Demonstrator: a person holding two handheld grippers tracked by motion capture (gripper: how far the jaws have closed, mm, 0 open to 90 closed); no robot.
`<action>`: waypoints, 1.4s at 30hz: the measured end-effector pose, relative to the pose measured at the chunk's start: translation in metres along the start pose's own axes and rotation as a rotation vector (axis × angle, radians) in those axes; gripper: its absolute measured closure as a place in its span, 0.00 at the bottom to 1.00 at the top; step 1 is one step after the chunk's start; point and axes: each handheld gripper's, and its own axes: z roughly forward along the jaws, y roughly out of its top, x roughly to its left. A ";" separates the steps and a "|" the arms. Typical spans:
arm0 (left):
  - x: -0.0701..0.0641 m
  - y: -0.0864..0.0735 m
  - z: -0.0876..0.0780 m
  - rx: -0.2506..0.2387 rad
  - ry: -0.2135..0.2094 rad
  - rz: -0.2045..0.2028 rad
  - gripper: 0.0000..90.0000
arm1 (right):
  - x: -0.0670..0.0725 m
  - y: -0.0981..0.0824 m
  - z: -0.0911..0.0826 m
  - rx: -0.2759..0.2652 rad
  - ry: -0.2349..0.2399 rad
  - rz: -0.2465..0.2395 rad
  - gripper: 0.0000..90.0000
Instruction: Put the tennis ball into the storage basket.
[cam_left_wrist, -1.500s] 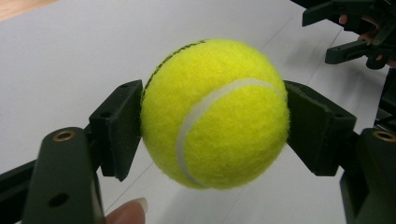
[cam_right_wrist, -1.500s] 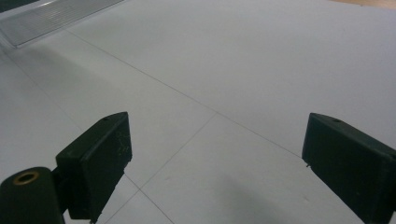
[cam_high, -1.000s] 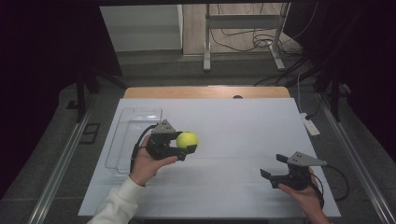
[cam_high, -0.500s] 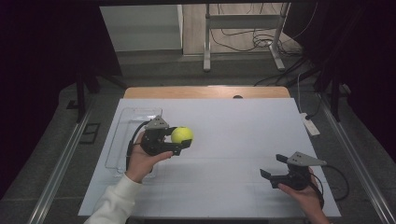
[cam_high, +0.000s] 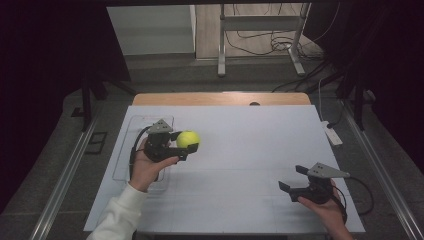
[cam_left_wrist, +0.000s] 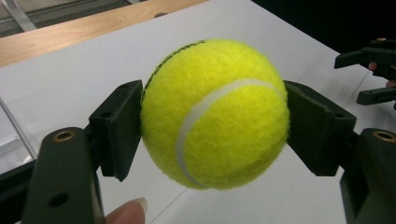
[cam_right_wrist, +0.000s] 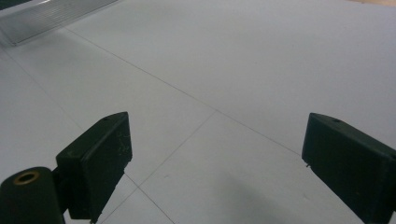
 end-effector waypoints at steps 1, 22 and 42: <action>0.001 0.000 -0.001 -0.002 0.002 -0.003 0.30 | 0.000 0.000 0.000 0.000 0.000 0.000 0.10; 0.021 0.000 -0.013 -0.039 0.048 -0.043 0.30 | 0.000 0.000 0.000 0.002 -0.002 -0.004 0.10; 0.037 -0.001 -0.022 -0.064 0.082 -0.086 0.30 | 0.000 0.000 0.001 0.005 -0.003 -0.002 0.10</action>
